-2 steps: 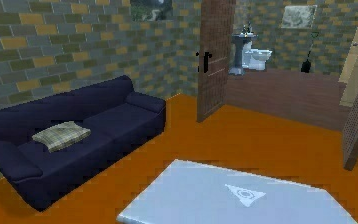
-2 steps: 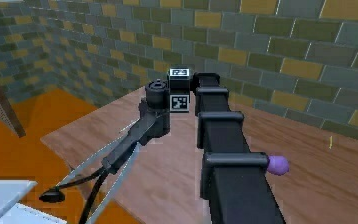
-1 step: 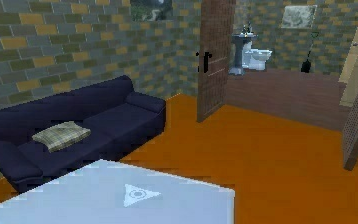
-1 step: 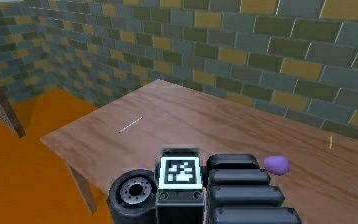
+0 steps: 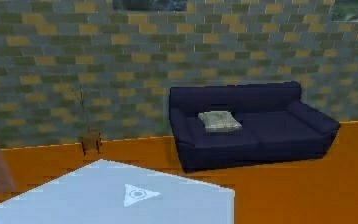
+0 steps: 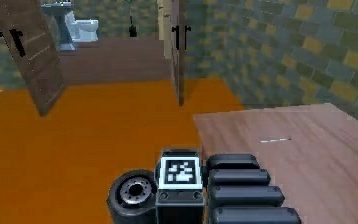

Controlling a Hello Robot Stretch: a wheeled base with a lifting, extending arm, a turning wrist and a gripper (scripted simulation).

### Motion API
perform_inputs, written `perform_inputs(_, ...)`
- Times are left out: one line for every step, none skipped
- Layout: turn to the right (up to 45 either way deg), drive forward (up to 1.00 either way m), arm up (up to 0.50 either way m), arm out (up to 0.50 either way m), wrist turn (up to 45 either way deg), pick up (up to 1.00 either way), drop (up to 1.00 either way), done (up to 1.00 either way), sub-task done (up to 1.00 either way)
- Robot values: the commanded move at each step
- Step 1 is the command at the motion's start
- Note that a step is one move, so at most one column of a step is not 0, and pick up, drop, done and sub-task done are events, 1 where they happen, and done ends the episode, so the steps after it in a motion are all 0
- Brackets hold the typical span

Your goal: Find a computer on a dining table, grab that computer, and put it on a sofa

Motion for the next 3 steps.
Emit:
perform_inputs(-6.0, 0.0, 0.0, 0.0, 0.0, 0.0, 0.0, 0.0, 0.0)
perform_inputs(0.0, 0.2, 0.0, 0.0, 0.0, 0.0, 0.0, 0.0, 0.0)
perform_inputs(45.0, 0.0, 0.0, 0.0, 0.0, 0.0, 0.0, 0.0, 0.0)
